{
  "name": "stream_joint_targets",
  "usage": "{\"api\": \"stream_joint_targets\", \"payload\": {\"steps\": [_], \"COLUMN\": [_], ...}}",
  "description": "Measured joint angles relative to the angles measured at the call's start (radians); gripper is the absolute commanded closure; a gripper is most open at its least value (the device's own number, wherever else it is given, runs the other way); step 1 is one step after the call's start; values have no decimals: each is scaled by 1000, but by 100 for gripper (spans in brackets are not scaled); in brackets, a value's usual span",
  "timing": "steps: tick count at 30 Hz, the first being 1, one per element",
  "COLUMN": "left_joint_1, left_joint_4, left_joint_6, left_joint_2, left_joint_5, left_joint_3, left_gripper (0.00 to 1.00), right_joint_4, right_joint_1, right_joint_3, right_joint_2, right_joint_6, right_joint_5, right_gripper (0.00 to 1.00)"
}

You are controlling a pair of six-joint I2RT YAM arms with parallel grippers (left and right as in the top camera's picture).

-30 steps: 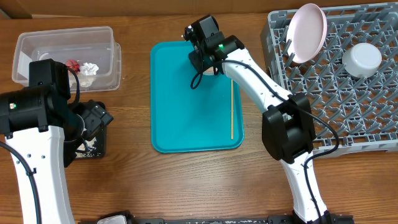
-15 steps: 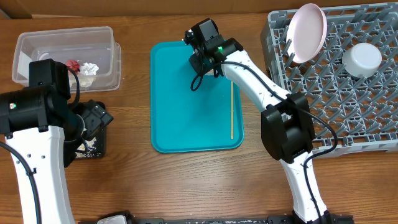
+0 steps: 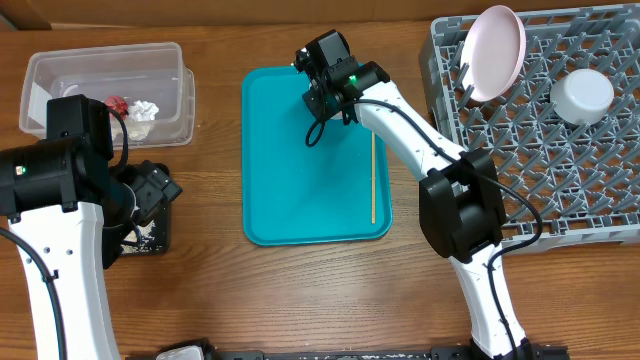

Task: Sort waste into correct bins and load items into the dishwasher
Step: 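Lift the white cup and carry it right to the rack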

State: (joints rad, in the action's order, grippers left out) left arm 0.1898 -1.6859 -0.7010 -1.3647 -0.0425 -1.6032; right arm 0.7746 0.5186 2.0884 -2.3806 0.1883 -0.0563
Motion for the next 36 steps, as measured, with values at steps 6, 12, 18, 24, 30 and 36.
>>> {"api": "stream_joint_targets", "payload": {"steps": [6,12,18,24,30,36], "left_joint_1": [0,0,0,0,0,0], "left_joint_4": [0,0,0,0,0,0], "left_joint_6": [0,0,0,0,0,0], "left_joint_2": [0,0,0,0,0,0], "left_joint_5": [0,0,0,0,0,0], "left_joint_3": [0,0,0,0,0,0], "left_gripper": [0,0,0,0,0,0], "right_joint_4": [93,259,407,476,548,686], "right_joint_1": [0,0,-16,-120,-374,-713], "right_joint_3": [74,282,468,489,497,527], "right_joint_2": [-5,-10,5,121,322,460], "right_joint_6": [-2,-11,-59,-138,-214,-230], "right_joint_5": [1,2,58,153,261,475], "right_gripper": [96,96,96,96,96,96]}}
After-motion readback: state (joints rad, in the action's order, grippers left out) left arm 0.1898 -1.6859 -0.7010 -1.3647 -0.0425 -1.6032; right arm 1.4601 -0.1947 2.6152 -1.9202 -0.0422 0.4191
